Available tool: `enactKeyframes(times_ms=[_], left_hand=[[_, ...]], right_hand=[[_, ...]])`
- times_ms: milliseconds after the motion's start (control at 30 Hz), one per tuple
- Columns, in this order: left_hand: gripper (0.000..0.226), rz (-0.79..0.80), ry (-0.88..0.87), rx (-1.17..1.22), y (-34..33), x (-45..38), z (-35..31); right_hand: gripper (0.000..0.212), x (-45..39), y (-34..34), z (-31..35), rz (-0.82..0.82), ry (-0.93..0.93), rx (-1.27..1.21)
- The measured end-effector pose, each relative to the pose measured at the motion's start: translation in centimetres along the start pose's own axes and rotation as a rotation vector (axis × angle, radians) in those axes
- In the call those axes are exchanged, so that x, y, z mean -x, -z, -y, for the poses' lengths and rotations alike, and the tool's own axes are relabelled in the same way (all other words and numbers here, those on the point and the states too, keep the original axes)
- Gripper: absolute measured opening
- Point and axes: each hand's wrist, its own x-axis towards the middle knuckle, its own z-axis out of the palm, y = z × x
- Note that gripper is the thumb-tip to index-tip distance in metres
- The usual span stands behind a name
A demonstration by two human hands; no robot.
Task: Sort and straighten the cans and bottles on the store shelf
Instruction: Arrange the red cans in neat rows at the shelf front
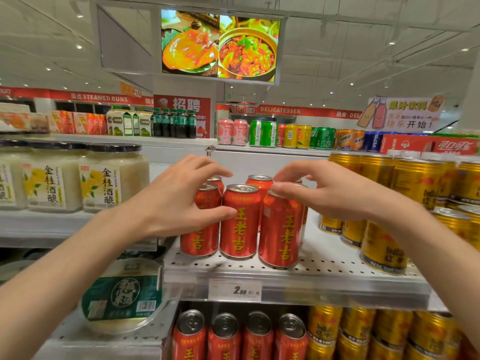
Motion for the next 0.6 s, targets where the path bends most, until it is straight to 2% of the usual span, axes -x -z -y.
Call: enactKeyframes(times_ms=[133,200,333,433,600], left_hand=[[0.076,0.084,-0.051,-0.005,-0.8,-2.1,-2.1],[0.074,0.140,-0.057,-0.012,-1.1,-2.6,-2.5],[0.076,0.177,-0.067,-0.043,-1.1,-2.9,-2.8],[0.077,0.184,-0.093,-0.029,-1.0,-3.5,-3.7],[0.070,0.204,-0.094,0.037,-1.3,-5.2,-6.0]], right_hand=[[0.054,1.1,0.0,-1.0,0.114,-0.023,-0.022],[0.056,1.2,-0.2,-1.1,0.111,-0.004,-0.026],[0.047,1.3,0.6,-1.5,0.150,-0.001,-0.061],[0.037,1.1,1.6,-2.6,0.095,-0.020,-0.083],[0.037,-0.3,-0.1,-4.5,0.034,-0.114,0.023]])
